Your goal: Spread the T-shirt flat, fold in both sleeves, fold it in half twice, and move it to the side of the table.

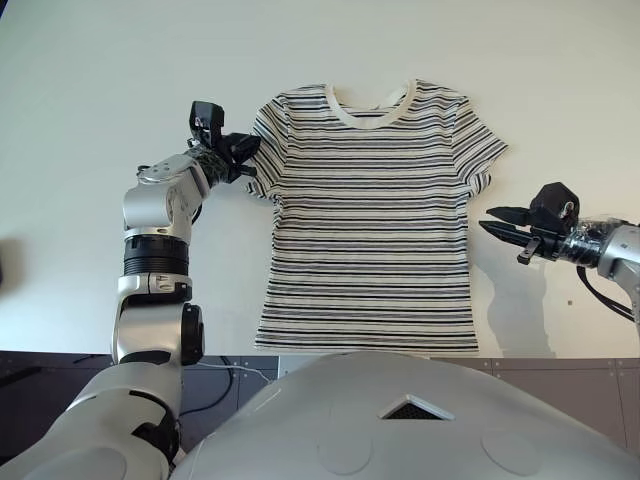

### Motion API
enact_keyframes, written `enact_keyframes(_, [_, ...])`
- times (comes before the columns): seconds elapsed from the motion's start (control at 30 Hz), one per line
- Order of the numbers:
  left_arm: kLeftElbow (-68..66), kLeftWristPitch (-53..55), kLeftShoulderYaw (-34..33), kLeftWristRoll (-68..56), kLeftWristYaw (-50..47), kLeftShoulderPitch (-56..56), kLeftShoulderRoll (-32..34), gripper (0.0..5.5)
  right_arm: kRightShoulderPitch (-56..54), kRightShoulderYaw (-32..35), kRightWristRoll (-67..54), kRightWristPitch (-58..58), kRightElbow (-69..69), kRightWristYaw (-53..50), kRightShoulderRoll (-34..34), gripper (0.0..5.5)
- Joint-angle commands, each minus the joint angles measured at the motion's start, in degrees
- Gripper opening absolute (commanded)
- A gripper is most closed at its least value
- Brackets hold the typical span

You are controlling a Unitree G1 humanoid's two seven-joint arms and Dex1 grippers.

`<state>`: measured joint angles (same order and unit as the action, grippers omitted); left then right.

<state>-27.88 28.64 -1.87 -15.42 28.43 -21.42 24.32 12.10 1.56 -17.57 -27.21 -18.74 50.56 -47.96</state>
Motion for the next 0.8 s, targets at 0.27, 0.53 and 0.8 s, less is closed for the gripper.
enact_keyframes(0.27, [0.29, 1.73, 0.24, 4.62, -0.04, 1.13, 3.24, 1.27, 1.41, 0.05, 1.21, 0.37, -0.18, -1.39, 0.67, 1.04])
enact_keyframes(0.53, [2.46, 3.64, -3.39, 2.36, -1.43, -0.16, 0.37, 1.27, 1.51, -0.45, 1.98, 0.57, -0.10, -2.37, 1.46, 1.04])
enact_keyframes(0.8, [7.86, 8.13, -12.92, -4.44, -5.03, -2.08, 0.23, 1.27, 1.94, 0.67, 2.13, 1.14, 0.26, -3.74, 2.46, 1.04])
